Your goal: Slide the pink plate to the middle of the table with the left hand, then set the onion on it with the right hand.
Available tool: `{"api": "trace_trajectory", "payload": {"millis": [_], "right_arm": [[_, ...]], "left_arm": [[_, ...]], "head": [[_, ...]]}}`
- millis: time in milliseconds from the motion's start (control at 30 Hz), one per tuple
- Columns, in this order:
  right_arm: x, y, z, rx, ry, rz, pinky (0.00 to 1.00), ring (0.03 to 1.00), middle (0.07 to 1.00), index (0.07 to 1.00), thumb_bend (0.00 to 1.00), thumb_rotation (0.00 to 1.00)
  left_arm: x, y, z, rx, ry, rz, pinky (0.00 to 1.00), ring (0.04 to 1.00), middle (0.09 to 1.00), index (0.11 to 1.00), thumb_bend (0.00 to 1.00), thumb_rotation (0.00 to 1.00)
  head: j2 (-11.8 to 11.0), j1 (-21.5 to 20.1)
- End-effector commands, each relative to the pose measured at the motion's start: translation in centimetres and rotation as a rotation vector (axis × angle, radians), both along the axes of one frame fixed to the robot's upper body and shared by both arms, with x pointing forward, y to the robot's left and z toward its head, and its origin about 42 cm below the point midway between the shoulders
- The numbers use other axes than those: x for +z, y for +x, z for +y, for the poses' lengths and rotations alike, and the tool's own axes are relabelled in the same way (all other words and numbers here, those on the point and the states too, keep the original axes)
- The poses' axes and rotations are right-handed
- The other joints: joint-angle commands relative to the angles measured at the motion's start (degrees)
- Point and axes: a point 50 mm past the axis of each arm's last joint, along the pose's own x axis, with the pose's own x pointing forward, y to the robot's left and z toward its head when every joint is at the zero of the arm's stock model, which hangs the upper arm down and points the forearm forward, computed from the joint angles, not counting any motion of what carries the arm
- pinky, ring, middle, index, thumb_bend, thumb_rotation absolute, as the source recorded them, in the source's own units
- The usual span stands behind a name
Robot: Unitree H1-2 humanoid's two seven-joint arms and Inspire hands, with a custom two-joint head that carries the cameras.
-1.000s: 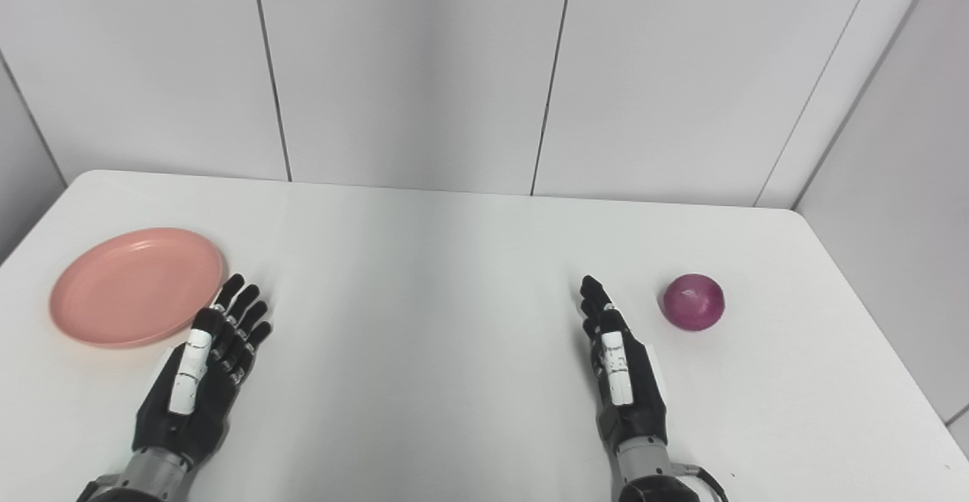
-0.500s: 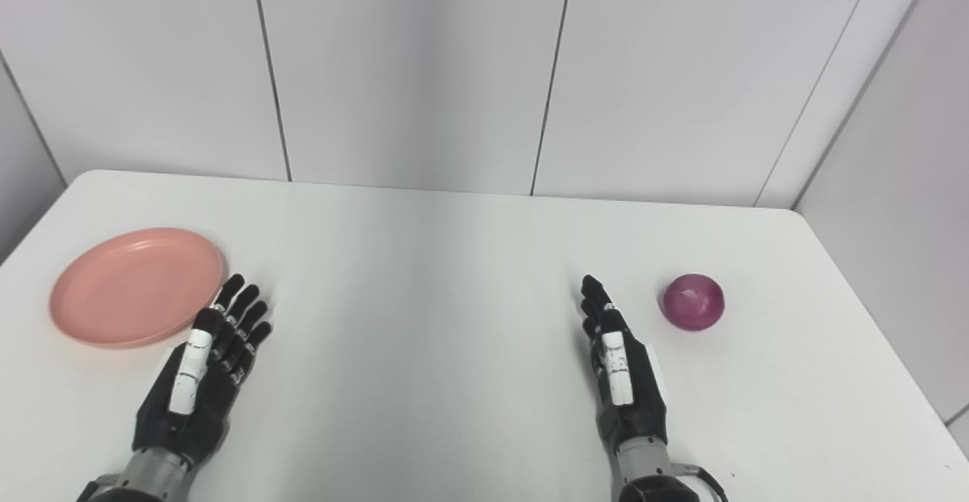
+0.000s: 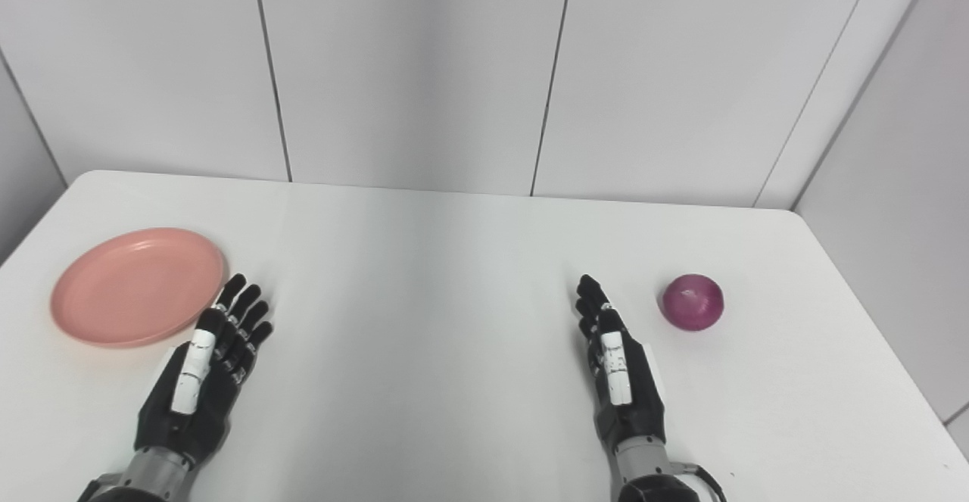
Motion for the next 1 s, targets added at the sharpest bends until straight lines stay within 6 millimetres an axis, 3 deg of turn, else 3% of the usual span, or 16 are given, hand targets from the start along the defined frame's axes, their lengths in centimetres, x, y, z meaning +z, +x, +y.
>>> {"api": "trace_trajectory", "payload": {"millis": [0,333,533,733,967], "right_arm": [[-6.2,-3.8,-1.4,-0.023,0.018,0.178,1.0,0.973,0.948,0.935,0.81,0.92],[-7.7,-4.1,-3.9,-0.02,0.036,0.19,1.0,0.985,0.95,0.932,0.83,0.94],[-8.0,-4.1,-4.8,-0.021,0.049,0.198,1.0,1.0,0.962,0.954,0.79,0.98],[-8.5,-4.0,-5.5,-0.015,0.05,0.217,1.0,1.0,0.999,0.997,0.76,1.0],[-8.4,-3.9,-5.7,-0.015,0.05,0.22,1.0,1.0,1.0,1.0,0.7,1.0]], "left_arm": [[-3.6,-1.7,-0.9,-0.001,0.004,0.162,1.0,1.0,1.0,1.0,0.78,0.75],[-4.4,-1.8,-3.0,0.009,0.014,0.167,1.0,1.0,1.0,1.0,0.74,0.7],[-4.6,-1.7,-4.0,0.017,0.007,0.177,1.0,1.0,0.993,1.0,0.7,0.66],[-5.1,-1.5,-4.8,0.013,0.02,0.179,1.0,0.998,0.985,1.0,0.7,0.65],[-5.2,-1.2,-5.1,0.023,0.008,0.177,1.0,0.997,0.978,1.0,0.7,0.6]], "head": [[-0.92,1.81],[-4.14,8.75],[-5.76,12.74],[-8.86,16.26],[-8.8,16.77]]}}
